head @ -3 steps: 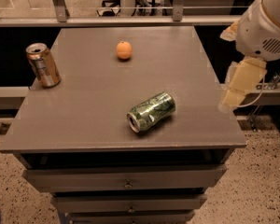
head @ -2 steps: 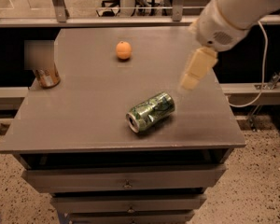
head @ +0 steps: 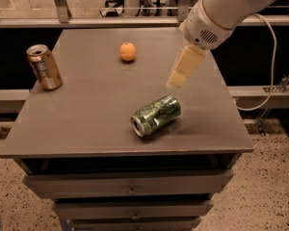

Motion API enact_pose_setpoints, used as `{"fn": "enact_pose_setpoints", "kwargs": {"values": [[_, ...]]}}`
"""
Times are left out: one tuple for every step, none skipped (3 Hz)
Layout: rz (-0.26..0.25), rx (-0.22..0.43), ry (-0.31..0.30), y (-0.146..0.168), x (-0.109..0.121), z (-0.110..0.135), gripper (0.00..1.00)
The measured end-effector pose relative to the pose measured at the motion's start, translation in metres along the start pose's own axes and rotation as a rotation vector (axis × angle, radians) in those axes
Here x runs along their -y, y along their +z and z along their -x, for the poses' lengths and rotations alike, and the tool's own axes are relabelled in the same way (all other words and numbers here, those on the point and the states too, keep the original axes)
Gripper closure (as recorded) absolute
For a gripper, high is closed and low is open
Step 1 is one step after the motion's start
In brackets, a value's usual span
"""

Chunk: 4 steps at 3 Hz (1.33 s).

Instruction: Move orange near green can

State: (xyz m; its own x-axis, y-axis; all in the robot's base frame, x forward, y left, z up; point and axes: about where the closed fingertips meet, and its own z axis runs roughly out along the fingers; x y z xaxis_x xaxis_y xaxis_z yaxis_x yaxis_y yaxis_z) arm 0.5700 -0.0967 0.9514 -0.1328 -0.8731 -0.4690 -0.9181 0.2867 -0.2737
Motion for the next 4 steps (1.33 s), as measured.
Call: {"fn": "enact_pose_setpoints", "kwargs": {"values": [[-0.016, 0.054, 0.045, 0.016, 0.007, 0.008, 0.0], [-0.076, 0.153, 0.148, 0.055, 0.038, 0.037, 0.0], [-0.116, 0.203, 0.204, 0.081, 0.059, 0.058, 0.0], [-0.142, 0.256, 0.274, 0.12, 0.089, 0.079, 0.0]]}}
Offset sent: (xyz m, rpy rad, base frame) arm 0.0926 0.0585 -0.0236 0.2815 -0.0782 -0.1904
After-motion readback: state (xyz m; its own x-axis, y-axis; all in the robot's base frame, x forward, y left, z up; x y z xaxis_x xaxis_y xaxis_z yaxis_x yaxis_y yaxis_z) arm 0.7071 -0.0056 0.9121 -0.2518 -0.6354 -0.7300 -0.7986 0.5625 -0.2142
